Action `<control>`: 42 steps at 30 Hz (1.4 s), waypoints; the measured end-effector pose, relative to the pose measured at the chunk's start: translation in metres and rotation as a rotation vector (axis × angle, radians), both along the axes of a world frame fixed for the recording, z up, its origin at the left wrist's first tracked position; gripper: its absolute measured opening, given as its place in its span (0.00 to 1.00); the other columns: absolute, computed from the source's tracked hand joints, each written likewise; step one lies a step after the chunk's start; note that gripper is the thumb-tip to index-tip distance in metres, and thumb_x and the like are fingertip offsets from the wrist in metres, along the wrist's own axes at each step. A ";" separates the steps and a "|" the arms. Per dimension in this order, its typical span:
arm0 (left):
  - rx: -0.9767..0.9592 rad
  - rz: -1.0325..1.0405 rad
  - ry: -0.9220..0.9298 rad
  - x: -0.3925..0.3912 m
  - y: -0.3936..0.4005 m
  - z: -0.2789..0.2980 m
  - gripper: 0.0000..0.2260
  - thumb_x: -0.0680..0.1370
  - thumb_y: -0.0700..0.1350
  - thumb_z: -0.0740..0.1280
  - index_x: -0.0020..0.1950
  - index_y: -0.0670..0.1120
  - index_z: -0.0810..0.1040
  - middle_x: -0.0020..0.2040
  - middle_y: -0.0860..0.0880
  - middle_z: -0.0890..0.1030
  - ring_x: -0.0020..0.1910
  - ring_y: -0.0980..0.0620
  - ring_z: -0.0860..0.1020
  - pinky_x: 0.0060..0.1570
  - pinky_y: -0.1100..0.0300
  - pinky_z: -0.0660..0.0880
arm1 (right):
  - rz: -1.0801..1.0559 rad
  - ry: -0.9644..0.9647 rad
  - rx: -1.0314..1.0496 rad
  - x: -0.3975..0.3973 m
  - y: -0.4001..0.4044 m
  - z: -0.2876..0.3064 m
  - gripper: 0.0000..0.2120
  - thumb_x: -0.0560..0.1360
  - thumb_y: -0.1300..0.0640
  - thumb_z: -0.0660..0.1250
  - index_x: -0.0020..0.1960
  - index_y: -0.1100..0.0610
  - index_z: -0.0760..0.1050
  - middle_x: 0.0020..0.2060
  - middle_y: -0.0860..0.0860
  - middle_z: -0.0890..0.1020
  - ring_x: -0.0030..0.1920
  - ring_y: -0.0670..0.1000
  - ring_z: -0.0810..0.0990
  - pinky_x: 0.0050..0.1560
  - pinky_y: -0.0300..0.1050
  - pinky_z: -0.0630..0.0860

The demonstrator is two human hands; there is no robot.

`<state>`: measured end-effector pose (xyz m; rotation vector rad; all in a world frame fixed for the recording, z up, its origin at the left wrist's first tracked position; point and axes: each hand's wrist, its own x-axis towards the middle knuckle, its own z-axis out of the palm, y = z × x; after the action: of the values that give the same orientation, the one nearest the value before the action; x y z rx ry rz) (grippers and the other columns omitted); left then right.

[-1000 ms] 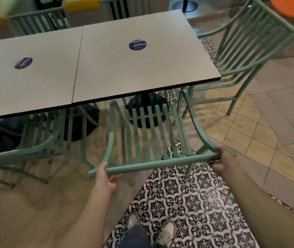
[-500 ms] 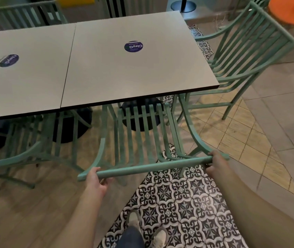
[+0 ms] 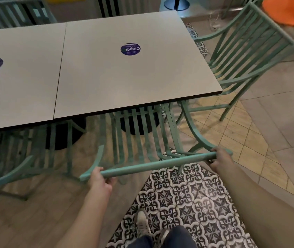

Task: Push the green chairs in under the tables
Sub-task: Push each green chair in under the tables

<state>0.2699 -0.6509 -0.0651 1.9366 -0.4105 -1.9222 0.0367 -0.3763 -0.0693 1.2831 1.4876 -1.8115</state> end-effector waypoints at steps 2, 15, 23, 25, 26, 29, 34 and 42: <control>-0.007 0.013 -0.010 -0.004 0.000 -0.001 0.13 0.77 0.40 0.62 0.61 0.43 0.69 0.49 0.43 0.74 0.39 0.48 0.73 0.36 0.55 0.73 | -0.003 0.008 0.005 -0.004 -0.002 0.001 0.12 0.74 0.63 0.66 0.57 0.61 0.71 0.56 0.60 0.74 0.54 0.60 0.77 0.42 0.54 0.80; -0.014 0.026 -0.061 -0.023 -0.023 0.009 0.05 0.78 0.39 0.62 0.53 0.40 0.72 0.57 0.40 0.72 0.59 0.42 0.74 0.56 0.50 0.74 | -0.019 0.020 0.006 -0.027 -0.031 -0.008 0.14 0.73 0.62 0.66 0.58 0.61 0.72 0.55 0.59 0.76 0.53 0.58 0.79 0.53 0.57 0.80; -0.001 0.032 -0.059 -0.021 -0.025 0.007 0.10 0.78 0.38 0.62 0.58 0.39 0.71 0.56 0.39 0.72 0.57 0.41 0.73 0.53 0.51 0.75 | -0.020 0.022 0.018 -0.025 -0.032 -0.007 0.12 0.73 0.62 0.66 0.55 0.60 0.72 0.55 0.58 0.77 0.53 0.57 0.79 0.54 0.56 0.80; -0.008 0.027 -0.060 -0.019 -0.027 0.007 0.17 0.77 0.39 0.63 0.66 0.39 0.70 0.57 0.39 0.73 0.55 0.41 0.74 0.52 0.50 0.76 | -0.022 0.017 0.019 -0.023 -0.031 -0.007 0.09 0.73 0.62 0.66 0.52 0.60 0.71 0.54 0.58 0.77 0.53 0.56 0.79 0.53 0.56 0.80; -0.011 0.022 -0.060 -0.018 -0.029 0.007 0.19 0.77 0.39 0.63 0.67 0.39 0.70 0.58 0.39 0.73 0.54 0.41 0.74 0.51 0.50 0.76 | -0.020 0.018 0.022 -0.023 -0.031 -0.007 0.08 0.73 0.62 0.66 0.51 0.60 0.70 0.54 0.57 0.77 0.52 0.56 0.80 0.53 0.56 0.80; -0.014 0.021 -0.059 -0.016 -0.029 0.006 0.20 0.77 0.40 0.64 0.68 0.40 0.69 0.60 0.39 0.74 0.52 0.42 0.75 0.51 0.50 0.77 | -0.019 0.004 0.038 -0.023 -0.032 -0.007 0.07 0.73 0.62 0.67 0.49 0.59 0.70 0.54 0.57 0.77 0.52 0.56 0.80 0.53 0.55 0.80; -0.014 0.035 -0.050 -0.016 -0.026 0.003 0.19 0.77 0.41 0.65 0.68 0.40 0.69 0.58 0.39 0.74 0.45 0.43 0.76 0.56 0.49 0.78 | -0.010 -0.004 0.060 -0.021 -0.033 -0.002 0.07 0.73 0.60 0.67 0.48 0.58 0.70 0.53 0.57 0.77 0.53 0.58 0.79 0.52 0.55 0.80; -0.020 0.009 -0.051 -0.017 -0.022 0.003 0.21 0.76 0.40 0.64 0.69 0.39 0.68 0.56 0.39 0.74 0.43 0.44 0.75 0.51 0.51 0.78 | -0.014 0.035 0.054 -0.024 -0.030 0.000 0.06 0.73 0.62 0.66 0.47 0.58 0.69 0.53 0.57 0.79 0.50 0.54 0.81 0.52 0.56 0.80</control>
<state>0.2531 -0.6728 -0.0620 1.9747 -0.4324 -1.8596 0.0130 -0.4059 -0.0698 1.2976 1.5599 -1.8229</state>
